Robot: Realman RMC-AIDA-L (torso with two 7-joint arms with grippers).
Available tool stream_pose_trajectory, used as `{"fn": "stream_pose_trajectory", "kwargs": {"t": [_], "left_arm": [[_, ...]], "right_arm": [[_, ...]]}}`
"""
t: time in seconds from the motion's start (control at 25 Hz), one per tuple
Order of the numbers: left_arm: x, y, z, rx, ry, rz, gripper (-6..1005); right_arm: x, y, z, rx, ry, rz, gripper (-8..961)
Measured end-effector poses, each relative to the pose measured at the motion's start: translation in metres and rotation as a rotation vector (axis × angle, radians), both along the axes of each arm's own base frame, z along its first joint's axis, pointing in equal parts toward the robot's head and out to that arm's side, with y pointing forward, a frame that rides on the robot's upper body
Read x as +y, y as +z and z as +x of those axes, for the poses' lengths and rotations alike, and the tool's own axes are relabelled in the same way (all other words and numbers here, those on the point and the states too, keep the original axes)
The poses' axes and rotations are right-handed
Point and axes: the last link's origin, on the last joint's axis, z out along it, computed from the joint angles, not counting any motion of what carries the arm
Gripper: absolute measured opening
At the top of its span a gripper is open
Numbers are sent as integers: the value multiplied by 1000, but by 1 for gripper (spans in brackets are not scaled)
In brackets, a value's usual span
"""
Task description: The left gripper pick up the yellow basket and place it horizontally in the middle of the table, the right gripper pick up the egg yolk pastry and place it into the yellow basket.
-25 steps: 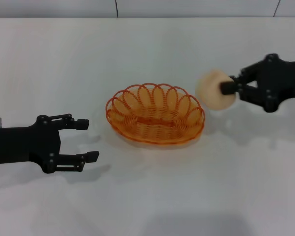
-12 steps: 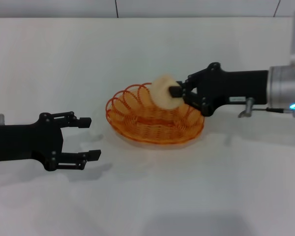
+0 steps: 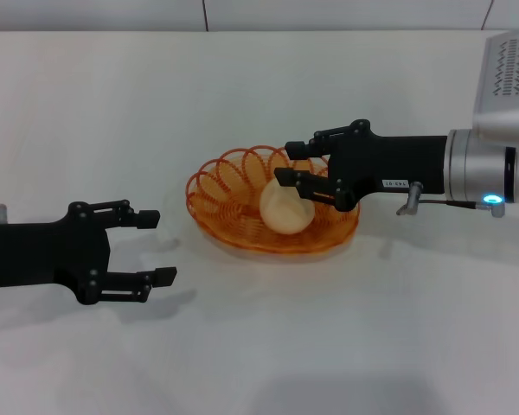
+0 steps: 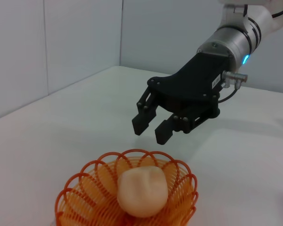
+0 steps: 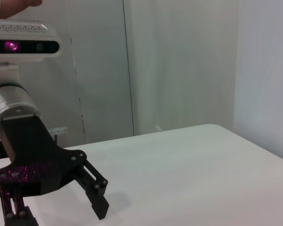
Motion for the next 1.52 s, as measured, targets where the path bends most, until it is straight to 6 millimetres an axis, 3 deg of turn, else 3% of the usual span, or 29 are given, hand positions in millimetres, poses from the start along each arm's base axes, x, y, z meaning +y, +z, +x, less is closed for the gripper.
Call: {"fn": "stream_pose_trajectory", "kwargs": {"t": [0.16, 0.4, 0.68, 0.76, 0.96, 1.16, 1.52], "left_arm": [[0, 0, 0, 1, 1, -1, 807], [-1, 1, -1, -1, 6, 4, 807], [0, 3, -3, 3, 7, 8, 807], [0, 3, -3, 3, 6, 9, 807], [0, 4, -2, 4, 5, 10, 806], [2, 4, -1, 4, 1, 10, 806], [2, 3, -1, 11, 1, 0, 806]], "right_arm": [[-1, 1, 1, -2, 6, -2, 398], [-10, 10, 8, -4, 54, -40, 554], [-34, 45, 54, -33, 65, -76, 759], [-35, 50, 58, -31, 55, -72, 823], [-41, 62, 77, -33, 14, -49, 861], [-48, 58, 90, -72, 3, -70, 857], [-52, 50, 95, -72, -2, -88, 857]]}}
